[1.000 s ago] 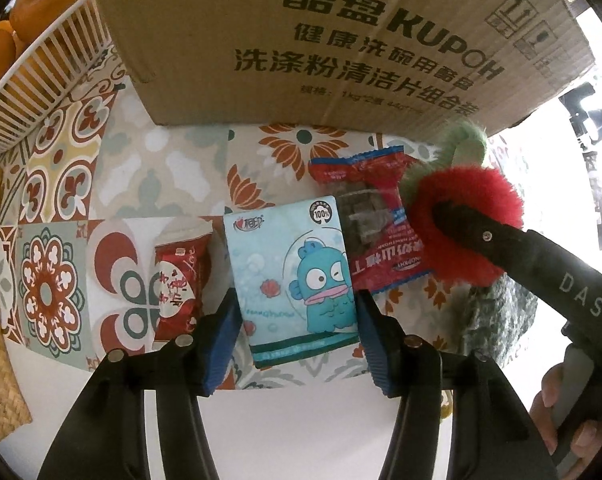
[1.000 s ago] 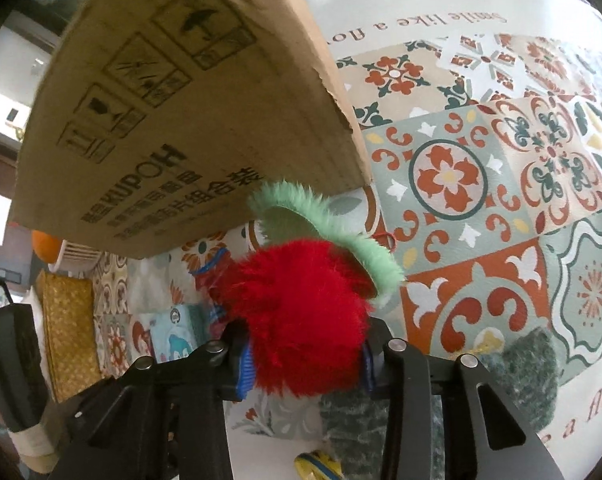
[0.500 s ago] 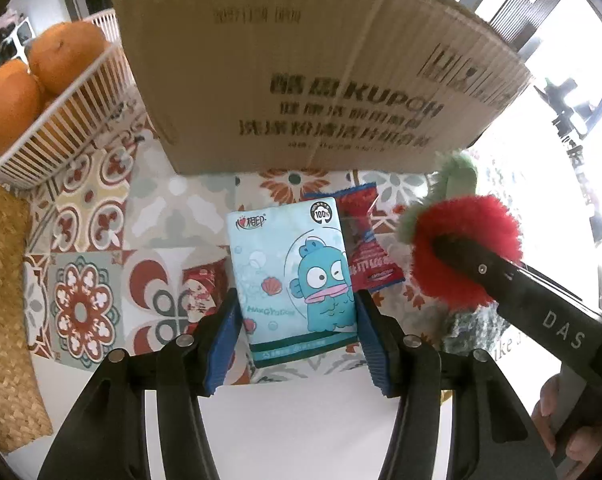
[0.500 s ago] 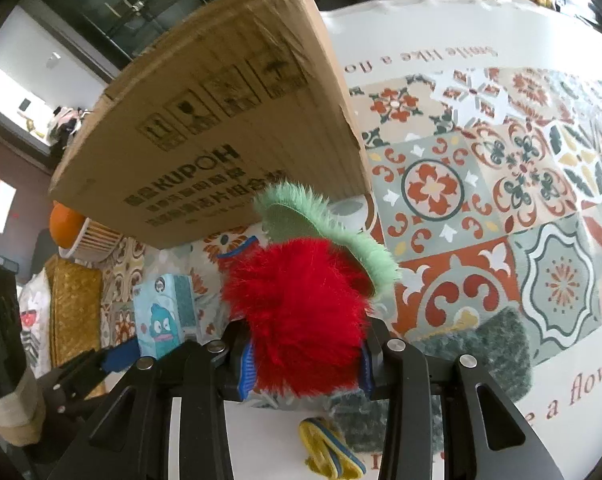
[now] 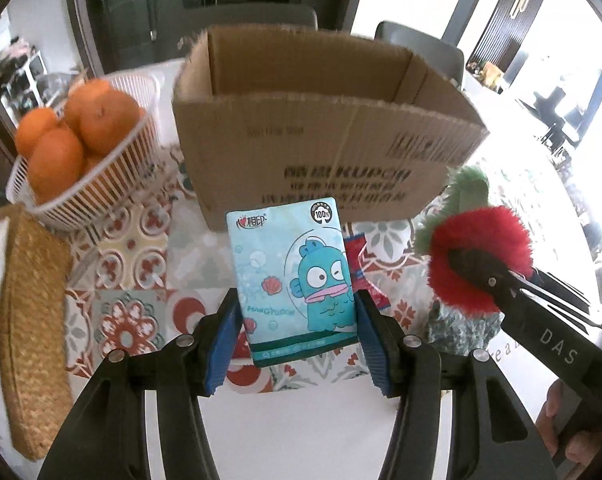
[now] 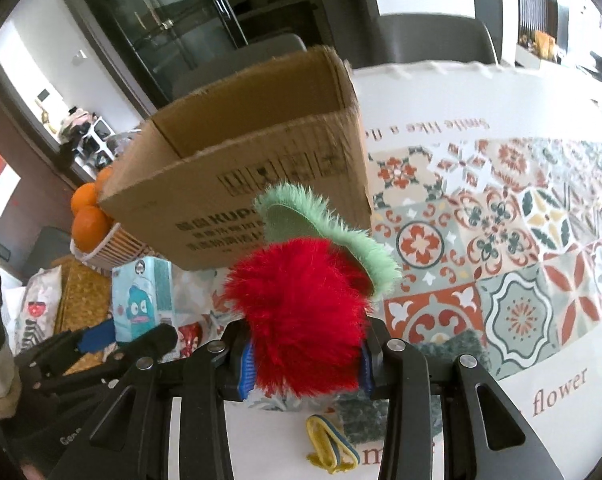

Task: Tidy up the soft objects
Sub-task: 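Lift the tissue pack with the left tool while the right tool carries the strawberry plush over the box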

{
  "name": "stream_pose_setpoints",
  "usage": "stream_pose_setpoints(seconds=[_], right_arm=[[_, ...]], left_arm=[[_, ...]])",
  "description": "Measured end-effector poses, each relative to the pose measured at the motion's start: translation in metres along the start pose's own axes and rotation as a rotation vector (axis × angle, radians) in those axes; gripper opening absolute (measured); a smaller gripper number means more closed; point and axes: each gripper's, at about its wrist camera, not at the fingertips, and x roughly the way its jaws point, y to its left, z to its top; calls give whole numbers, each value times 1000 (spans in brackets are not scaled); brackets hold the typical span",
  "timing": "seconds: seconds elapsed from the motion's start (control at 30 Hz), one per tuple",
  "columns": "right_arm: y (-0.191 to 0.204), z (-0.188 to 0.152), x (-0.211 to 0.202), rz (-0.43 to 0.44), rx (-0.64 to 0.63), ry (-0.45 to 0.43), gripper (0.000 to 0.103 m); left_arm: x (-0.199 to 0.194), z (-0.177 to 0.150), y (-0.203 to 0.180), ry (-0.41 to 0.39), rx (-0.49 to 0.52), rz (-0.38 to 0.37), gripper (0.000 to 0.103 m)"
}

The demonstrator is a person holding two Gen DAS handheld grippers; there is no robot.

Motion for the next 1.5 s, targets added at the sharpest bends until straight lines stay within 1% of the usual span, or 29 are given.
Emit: stream_pose_setpoints(seconds=[0.17,0.23,0.3,0.37,0.47,0.7,0.83,0.97,1.03,1.17,1.5], right_arm=[[14,2,-24,-13,-38,-76,39],[21,3,-31,-17,-51,-101,39],[25,4,-40,-18,-64,-127,39],[28,6,-49,-16,-76,-152,39],[32,8,-60,-4,-82,-178,39],[40,14,-80,18,-90,-227,39],[46,18,-91,27,-102,-255,39],[52,27,-97,33,-114,-270,39],[55,32,-100,36,-121,-277,39],[61,41,-103,37,-136,-286,39],[67,68,-92,34,-152,-274,39]], left_arm=[[-22,8,-1,-60,23,10,55],[-32,8,0,-83,29,2,55],[-29,16,-5,-95,31,-4,55],[-37,18,-5,-111,36,-13,55],[-43,20,-8,-134,46,-18,55],[-70,26,-11,-208,78,-21,55],[-82,31,-16,-233,92,-27,55],[-91,39,-16,-253,99,-30,55],[-95,44,-16,-255,100,-44,55],[-100,54,-13,-270,103,-41,55],[-96,81,-10,-285,114,-33,55]])
